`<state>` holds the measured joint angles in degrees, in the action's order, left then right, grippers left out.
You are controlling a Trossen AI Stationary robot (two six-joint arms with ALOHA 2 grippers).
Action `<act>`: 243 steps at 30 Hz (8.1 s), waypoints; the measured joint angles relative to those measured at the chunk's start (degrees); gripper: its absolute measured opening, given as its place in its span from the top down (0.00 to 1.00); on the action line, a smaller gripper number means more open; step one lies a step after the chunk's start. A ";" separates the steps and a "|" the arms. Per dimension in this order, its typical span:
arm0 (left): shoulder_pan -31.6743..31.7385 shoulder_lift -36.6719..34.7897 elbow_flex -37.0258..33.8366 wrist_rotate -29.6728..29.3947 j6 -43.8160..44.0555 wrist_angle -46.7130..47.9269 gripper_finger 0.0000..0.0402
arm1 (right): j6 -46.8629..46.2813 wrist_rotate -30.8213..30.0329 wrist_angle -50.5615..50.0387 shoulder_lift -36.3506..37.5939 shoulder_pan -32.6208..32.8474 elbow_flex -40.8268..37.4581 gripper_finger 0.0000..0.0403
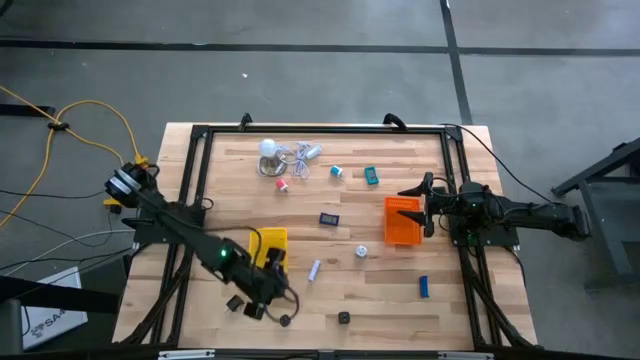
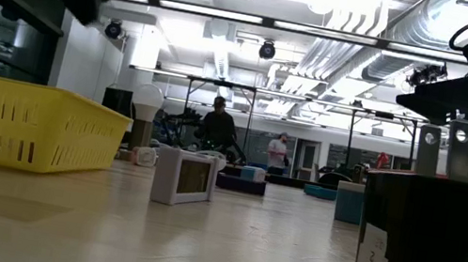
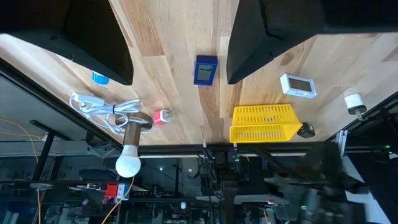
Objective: Pick & Place Office items
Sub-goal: Put the white charger adapter into the yellow bin, then put the left black charger adapter into the yellow bin
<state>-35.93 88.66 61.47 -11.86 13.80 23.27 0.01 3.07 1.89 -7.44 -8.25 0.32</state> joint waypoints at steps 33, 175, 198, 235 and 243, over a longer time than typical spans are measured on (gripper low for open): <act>-6.39 12.62 12.65 2.98 -2.55 9.48 0.44 | 0.00 0.02 0.00 0.00 0.00 0.00 0.38; 12.18 -9.22 -12.49 -5.58 7.19 7.93 0.64 | 0.00 0.04 0.00 0.00 0.00 -0.02 0.38; 18.96 -7.41 -18.32 2.82 4.98 -0.22 0.59 | 0.00 0.04 0.02 0.00 0.00 -0.01 0.38; 18.96 -10.85 -18.25 4.09 3.57 -0.47 0.55 | 0.00 0.04 0.02 0.00 0.00 -0.02 0.38; 18.94 -14.06 -18.25 4.26 3.57 -0.42 0.55 | 0.00 0.02 0.02 0.00 0.00 0.00 0.38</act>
<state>-16.99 74.60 43.22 -7.60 17.37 22.85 0.01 3.09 1.91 -7.44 -8.25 0.32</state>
